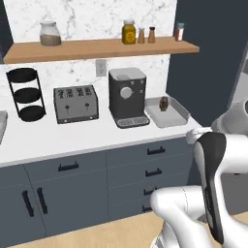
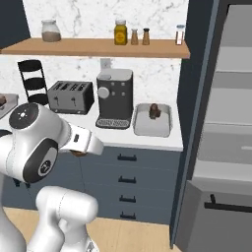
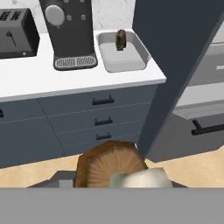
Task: Place one mushroom and one steak in each tupperware on the nearby counter, to pack two identical lunches.
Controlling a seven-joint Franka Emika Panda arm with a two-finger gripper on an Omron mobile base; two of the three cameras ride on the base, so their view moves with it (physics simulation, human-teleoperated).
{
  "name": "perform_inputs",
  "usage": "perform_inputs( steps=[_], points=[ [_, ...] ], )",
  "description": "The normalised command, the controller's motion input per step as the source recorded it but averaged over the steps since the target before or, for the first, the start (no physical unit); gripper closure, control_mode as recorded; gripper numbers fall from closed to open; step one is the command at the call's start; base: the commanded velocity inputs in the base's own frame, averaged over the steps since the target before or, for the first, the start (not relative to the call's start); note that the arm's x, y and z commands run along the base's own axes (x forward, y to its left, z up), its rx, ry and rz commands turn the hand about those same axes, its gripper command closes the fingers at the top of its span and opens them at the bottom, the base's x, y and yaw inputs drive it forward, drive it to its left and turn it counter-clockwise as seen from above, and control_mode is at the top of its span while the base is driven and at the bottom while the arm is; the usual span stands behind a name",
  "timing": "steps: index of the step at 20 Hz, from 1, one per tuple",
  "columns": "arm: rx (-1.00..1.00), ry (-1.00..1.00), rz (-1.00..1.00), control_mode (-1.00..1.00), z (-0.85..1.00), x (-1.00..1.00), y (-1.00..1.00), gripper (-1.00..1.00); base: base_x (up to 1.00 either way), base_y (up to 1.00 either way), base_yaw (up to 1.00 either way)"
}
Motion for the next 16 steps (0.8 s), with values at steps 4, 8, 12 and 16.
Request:
perform_inputs(
  steps=[4,8,12,16],
  points=[
    [0.00,0.00,0.00,1.00,0.00,0.00,0.00,1.00,0.78,0.31,-0.02],
    [0.00,0.00,0.00,1.00,0.00,0.00,0.00,1.00,0.84,0.12,0.00],
    [0.00,0.00,0.00,1.00,0.00,0.00,0.00,1.00,0.65,-0.04,0.00],
    [0.00,0.00,0.00,1.00,0.00,0.00,0.00,1.00,0.36,-0.16,0.00]
  ],
)
